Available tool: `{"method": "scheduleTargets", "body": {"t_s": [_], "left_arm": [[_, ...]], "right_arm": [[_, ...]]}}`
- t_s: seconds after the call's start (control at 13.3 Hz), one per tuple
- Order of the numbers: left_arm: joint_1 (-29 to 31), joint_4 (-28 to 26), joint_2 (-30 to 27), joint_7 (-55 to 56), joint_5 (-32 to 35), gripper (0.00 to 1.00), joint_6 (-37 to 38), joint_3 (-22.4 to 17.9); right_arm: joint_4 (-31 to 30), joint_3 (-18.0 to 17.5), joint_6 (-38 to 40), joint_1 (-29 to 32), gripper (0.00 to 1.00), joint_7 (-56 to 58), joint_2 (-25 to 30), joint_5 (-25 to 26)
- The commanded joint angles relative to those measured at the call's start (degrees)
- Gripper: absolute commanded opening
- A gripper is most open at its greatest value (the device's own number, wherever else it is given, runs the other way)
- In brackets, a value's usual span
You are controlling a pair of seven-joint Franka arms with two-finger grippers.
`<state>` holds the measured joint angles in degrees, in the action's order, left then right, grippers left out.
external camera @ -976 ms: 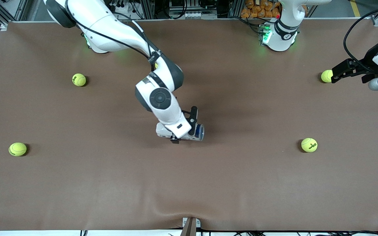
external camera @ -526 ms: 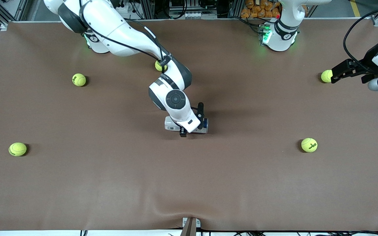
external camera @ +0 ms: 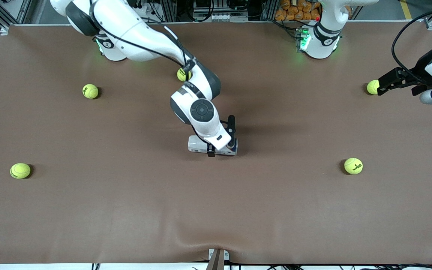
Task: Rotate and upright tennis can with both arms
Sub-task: 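Carry the can to the table center and set it down lying, then open the right gripper and withdraw while the left gripper reaches in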
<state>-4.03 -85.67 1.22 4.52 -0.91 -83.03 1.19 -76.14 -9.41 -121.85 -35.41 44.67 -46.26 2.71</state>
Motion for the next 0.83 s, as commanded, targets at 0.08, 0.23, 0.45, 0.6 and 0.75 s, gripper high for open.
{"method": "scheduleTargets", "body": {"t_s": [0.08,0.23,0.45,0.6,0.75], "left_arm": [[-0.1,0.9,0.4,-0.6,-1.0,1.00,0.9,-0.1],[0.2,0.8,0.5,-0.3,-3.3,1.00,0.9,-0.1],[0.4,0.8,1.6,-0.7,-8.5,1.00,0.9,-0.4],[0.3,0.7,2.5,-0.7,-10.8,1.00,0.9,-0.4],[0.3,0.4,4.1,-0.7,-15.6,1.00,0.9,-0.4]], "right_arm": [[-1.0,-1.1,6.6,1.0,1.00,-0.7,7.6,-4.6],[-1.1,0.3,10.3,3.5,1.00,-2.5,11.2,-9.4],[-1.0,1.4,15.6,12.4,1.00,-2.8,15.4,-10.5],[-1.1,2.2,19.8,18.9,1.00,-3.7,19.0,-11.0],[-1.3,2.7,24.9,25.4,1.00,-6.6,22.9,-11.1]]}}
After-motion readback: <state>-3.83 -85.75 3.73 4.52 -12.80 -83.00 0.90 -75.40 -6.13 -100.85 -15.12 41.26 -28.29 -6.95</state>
